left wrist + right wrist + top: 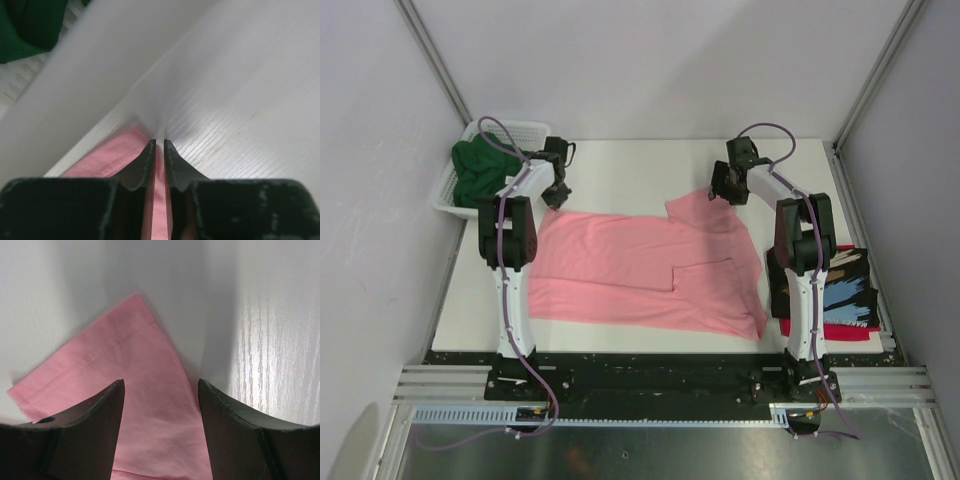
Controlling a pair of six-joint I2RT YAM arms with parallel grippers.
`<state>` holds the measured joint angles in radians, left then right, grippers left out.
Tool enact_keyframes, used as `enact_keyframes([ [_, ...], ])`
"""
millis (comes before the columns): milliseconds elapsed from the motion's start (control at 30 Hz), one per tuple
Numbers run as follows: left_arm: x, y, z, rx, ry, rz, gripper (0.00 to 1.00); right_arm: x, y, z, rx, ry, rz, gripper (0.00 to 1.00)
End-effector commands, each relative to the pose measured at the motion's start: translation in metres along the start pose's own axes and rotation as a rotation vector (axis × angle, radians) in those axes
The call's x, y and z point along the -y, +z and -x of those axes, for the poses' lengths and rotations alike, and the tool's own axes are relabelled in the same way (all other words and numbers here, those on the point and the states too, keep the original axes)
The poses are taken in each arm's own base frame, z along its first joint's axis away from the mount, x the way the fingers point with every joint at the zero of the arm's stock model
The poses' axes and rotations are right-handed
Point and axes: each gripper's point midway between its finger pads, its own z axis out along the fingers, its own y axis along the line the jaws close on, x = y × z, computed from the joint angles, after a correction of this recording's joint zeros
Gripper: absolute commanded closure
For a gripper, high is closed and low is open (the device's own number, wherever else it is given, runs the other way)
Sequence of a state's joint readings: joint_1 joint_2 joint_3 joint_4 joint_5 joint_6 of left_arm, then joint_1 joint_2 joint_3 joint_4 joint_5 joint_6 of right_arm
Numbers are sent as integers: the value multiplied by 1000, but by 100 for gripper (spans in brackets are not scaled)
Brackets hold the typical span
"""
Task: Fold and stack the t-shirts
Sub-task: Grap the side of the flattened tshirt furthest away from the robot with both arms
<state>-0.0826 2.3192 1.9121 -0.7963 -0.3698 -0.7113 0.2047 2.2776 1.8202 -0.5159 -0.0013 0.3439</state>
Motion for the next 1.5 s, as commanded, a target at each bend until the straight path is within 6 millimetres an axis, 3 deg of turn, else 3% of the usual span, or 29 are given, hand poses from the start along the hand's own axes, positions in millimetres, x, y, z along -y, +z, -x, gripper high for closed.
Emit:
enact_keyframes([
  [0,-27,11,2,-21,-52,66,86,0,-3,2,-15,-4,8,35],
  [233,-37,5,2,-2,-56,94,67,-2,-6,3,-16,-1,17,35],
  [567,-50,-6,6,42,-86,140,64,-3,-9,2,-15,8,28,35],
  [933,-40,-29,22,123,-74,129,69,-2,-10,2,-18,20,41,35],
  [1100,-41,-25,11,107,-60,147,71,-1,-10,3,-18,28,51,35],
  [1267,-41,-19,0,80,-56,149,89,0,-11,4,-18,35,58,35],
  [1367,-37,-24,6,94,-64,133,98,2,-11,5,-17,42,62,35],
  [1467,-30,-38,20,131,-69,107,100,3,-11,5,-17,45,63,35],
])
